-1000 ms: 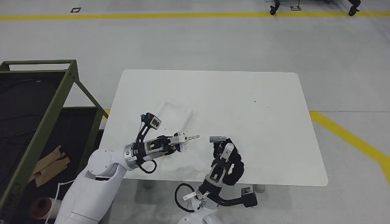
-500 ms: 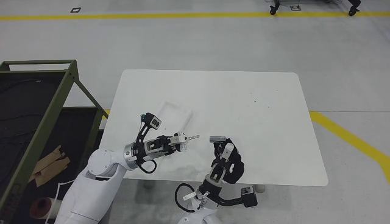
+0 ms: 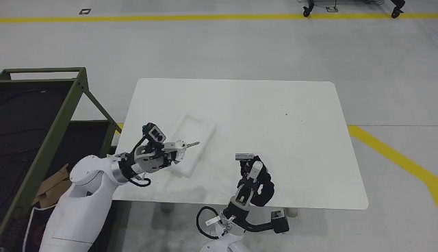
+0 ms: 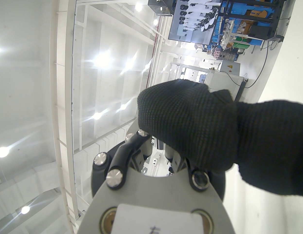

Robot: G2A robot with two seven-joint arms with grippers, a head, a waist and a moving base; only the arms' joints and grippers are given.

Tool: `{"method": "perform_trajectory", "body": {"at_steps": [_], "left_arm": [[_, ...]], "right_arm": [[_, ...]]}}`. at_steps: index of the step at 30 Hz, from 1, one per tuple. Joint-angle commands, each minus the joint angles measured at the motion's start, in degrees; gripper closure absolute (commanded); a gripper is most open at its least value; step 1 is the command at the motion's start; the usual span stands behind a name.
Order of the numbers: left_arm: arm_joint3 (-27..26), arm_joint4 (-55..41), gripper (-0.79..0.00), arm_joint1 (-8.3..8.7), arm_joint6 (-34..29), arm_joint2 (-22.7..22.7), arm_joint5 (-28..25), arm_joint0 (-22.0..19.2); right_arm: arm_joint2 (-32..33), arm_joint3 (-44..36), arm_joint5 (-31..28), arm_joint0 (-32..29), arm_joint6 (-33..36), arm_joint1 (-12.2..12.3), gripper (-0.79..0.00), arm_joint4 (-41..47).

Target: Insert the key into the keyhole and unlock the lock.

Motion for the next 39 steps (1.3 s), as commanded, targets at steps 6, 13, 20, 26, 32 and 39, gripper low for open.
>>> {"method": "perform_trajectory", "body": {"at_steps": [6,13,20,26,32,39], "left_arm": [[3.24,-22.52,0.000,1.23,15.00,0.35,32.84,-2.96],[11.35,-42.11,0.000,3.56,26.77,10.34,43.59,-6.96],[13.30,-53.25,0.000,5.51,30.69,19.11,43.59,-9.26],[12.74,-54.73,0.000,5.41,30.74,19.38,43.59,-8.44],[10.27,-84.64,0.000,6.30,40.19,26.66,43.59,-6.44],[6.91,-123.55,0.000,10.15,66.97,33.50,43.59,-6.48]], "right_arm": [[0.00,0.00,0.00,0.00,0.00,0.00,0.000,0.00],[0.00,0.00,0.00,0.00,0.00,0.00,0.000,0.00],[0.00,0.00,0.00,0.00,0.00,0.00,0.000,0.00],[0.57,-2.82,-2.42,-0.59,2.03,0.32,0.000,0.78],[3.45,-5.50,-6.56,-0.73,5.24,0.74,0.000,0.69],[5.85,-4.35,-10.02,2.00,9.89,0.86,0.000,-2.15]]}}
